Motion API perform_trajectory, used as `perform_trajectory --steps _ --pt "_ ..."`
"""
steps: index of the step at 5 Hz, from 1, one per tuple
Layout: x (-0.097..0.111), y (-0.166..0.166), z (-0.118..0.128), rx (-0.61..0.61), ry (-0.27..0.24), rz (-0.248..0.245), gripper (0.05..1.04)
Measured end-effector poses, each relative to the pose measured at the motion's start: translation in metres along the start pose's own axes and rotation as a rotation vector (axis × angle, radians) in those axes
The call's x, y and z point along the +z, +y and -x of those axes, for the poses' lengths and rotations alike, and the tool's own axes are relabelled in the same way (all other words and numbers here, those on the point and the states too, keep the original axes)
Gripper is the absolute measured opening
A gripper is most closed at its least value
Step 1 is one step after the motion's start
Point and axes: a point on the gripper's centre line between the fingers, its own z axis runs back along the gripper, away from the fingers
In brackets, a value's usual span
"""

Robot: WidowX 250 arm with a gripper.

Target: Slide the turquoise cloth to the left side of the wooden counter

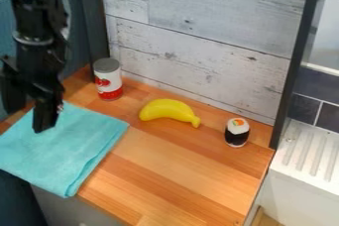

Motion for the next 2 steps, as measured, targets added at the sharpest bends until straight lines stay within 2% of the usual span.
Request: perform_trajectory --steps 1,2 --pt "0.026 -0.013 0.026 0.065 -0.015 0.048 1.002" --pt "0.037 -0.026 0.036 0.073 -0.008 0.089 1.002"
